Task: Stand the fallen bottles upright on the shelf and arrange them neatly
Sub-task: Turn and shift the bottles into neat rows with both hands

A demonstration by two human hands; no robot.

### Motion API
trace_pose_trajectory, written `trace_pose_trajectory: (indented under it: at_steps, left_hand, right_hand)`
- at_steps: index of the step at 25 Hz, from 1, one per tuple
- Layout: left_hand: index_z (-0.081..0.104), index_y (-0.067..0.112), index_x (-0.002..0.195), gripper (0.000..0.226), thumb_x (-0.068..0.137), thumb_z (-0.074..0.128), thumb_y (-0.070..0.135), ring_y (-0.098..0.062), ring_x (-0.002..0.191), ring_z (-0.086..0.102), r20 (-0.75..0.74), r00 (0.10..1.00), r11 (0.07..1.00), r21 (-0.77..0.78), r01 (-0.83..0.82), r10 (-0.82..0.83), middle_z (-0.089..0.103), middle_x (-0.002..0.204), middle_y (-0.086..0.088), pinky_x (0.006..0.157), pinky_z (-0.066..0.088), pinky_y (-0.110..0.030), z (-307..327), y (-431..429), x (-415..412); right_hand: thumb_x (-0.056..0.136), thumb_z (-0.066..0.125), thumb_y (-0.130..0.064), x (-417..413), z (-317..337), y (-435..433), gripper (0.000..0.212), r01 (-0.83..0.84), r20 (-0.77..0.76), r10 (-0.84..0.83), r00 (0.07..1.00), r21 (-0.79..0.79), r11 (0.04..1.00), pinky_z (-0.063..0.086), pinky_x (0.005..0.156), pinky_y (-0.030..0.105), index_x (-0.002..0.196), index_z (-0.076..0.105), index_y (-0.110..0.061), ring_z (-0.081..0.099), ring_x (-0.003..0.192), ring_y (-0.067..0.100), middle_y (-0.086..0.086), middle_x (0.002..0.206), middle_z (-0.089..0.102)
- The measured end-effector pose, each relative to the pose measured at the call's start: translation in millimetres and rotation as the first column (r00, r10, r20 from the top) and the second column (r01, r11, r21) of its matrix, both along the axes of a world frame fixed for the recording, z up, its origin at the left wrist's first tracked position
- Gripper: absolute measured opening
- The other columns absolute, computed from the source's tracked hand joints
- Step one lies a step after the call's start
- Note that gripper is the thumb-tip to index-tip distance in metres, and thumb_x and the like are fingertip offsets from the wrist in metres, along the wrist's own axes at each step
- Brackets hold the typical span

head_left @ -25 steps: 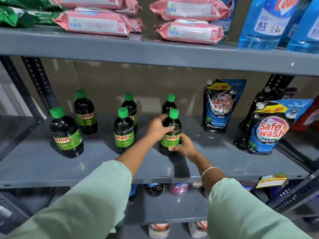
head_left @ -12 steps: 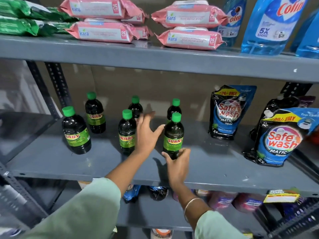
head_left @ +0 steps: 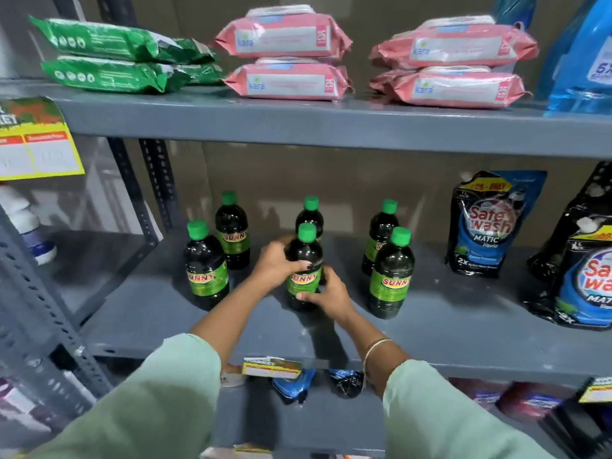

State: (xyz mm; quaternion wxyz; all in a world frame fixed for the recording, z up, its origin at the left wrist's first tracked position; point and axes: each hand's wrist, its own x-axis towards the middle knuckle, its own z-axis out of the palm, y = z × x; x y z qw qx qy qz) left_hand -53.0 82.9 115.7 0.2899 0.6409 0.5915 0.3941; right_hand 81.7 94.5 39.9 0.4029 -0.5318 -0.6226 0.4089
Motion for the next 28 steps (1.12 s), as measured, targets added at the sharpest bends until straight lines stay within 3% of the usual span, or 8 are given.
trace_pose_trajectory:
  at_steps: [6, 12, 15, 17, 20, 23, 25, 28]
  left_hand:
    - [0.056, 0.011, 0.112, 0.05, 0.066, 0.076, 0.008, -0.027, 0.103, 0.06, 0.065, 0.996, 0.997, 0.063, 0.055, -0.059, 0.067, 0.111, -0.013, 0.088, 0.044, -0.03, -12, 14, -5]
    - [0.048, 0.012, 0.124, 0.056, 0.072, 0.069, 0.014, -0.028, 0.117, 0.046, 0.003, 0.999, 0.966, 0.256, 0.041, -0.043, 0.054, 0.125, -0.014, 0.098, 0.033, -0.025, -14, -16, -25]
    - [0.043, 0.017, 0.123, 0.048, 0.077, 0.055, 0.027, -0.024, 0.117, 0.037, -0.243, 0.944, 0.803, 0.594, -0.037, 0.223, 0.045, 0.126, -0.008, 0.102, 0.034, -0.042, -18, -41, -58]
    - [0.039, 0.015, 0.124, 0.054, 0.075, 0.061, 0.025, -0.027, 0.12, 0.032, -0.194, 0.888, 0.724, 0.661, -0.195, 0.417, 0.038, 0.129, -0.008, 0.102, 0.029, -0.043, -13, -46, -87]
    - [0.044, 0.007, 0.121, 0.061, 0.069, 0.074, 0.015, -0.027, 0.118, 0.043, 0.058, 0.911, 0.833, 0.385, -0.397, 0.408, 0.05, 0.123, -0.013, 0.101, 0.035, -0.038, -5, -33, -135]
    - [0.053, -0.002, 0.115, 0.05, 0.069, 0.073, 0.001, -0.01, 0.098, 0.064, 0.333, 0.941, 0.997, 0.024, -0.079, 0.066, 0.061, 0.111, -0.014, 0.082, 0.047, -0.021, -6, -25, -169]
    - [0.056, 0.002, 0.11, 0.047, 0.067, 0.071, -0.007, 0.0, 0.084, 0.065, 0.325, 0.946, 0.999, -0.031, -0.007, 0.017, 0.062, 0.109, -0.014, 0.085, 0.051, -0.022, -11, -23, -173]
    - [0.059, 0.02, 0.106, 0.055, 0.054, 0.078, 0.017, -0.022, 0.098, 0.064, 0.231, 0.966, 0.993, -0.001, -0.122, 0.119, 0.067, 0.108, -0.009, 0.095, 0.048, -0.045, -16, -19, -168]
  right_hand:
    - [0.063, 0.079, 0.003, -6, 3, 1, 0.061, 0.033, -0.039, -0.035, 0.999, -0.062, 0.998, 0.05, 0.076, 0.01, 0.117, 0.05, 0.0, 0.057, 0.101, 0.02, 0.013, 0.112, 0.062]
    - [0.06, 0.083, -0.031, -40, -14, -39, 0.055, 0.427, 0.051, -0.43, 0.901, 0.066, 0.902, 0.044, 0.072, 0.038, 0.088, 0.038, -0.017, 0.052, 0.081, 0.022, 0.003, 0.086, 0.051]
    - [0.071, 0.074, -0.036, -78, -16, -71, 0.038, 0.384, 0.064, -0.392, 0.918, 0.108, 0.917, 0.039, 0.062, 0.036, 0.078, 0.041, -0.019, 0.048, 0.065, 0.02, -0.005, 0.064, 0.048]
    - [0.072, 0.075, -0.031, -106, -14, -73, 0.034, 0.223, 0.091, -0.233, 0.968, 0.112, 0.968, 0.041, 0.064, 0.032, 0.086, 0.047, -0.017, 0.05, 0.069, 0.017, -0.005, 0.069, 0.052]
    - [0.067, 0.08, -0.023, -138, -1, -51, 0.061, 0.063, 0.067, -0.067, 0.996, 0.049, 0.997, 0.045, 0.084, 0.033, 0.117, 0.046, -0.011, 0.053, 0.095, 0.016, 0.004, 0.105, 0.058]
    - [0.062, 0.083, -0.013, -160, 8, -29, 0.08, -0.054, 0.024, 0.053, 0.998, 0.02, 0.998, 0.039, 0.098, 0.026, 0.128, 0.039, -0.005, 0.048, 0.116, 0.016, 0.009, 0.131, 0.051]
    - [0.062, 0.082, -0.005, -168, 12, -23, 0.076, -0.107, 0.0, 0.107, 0.994, -0.006, 0.994, 0.039, 0.089, 0.018, 0.127, 0.041, -0.004, 0.051, 0.11, 0.015, 0.012, 0.129, 0.055]
    - [0.063, 0.08, -0.001, -173, 17, -18, 0.067, -0.093, -0.033, 0.093, 0.995, -0.028, 0.995, 0.04, 0.084, 0.021, 0.122, 0.047, -0.005, 0.053, 0.1, 0.012, 0.013, 0.12, 0.062]
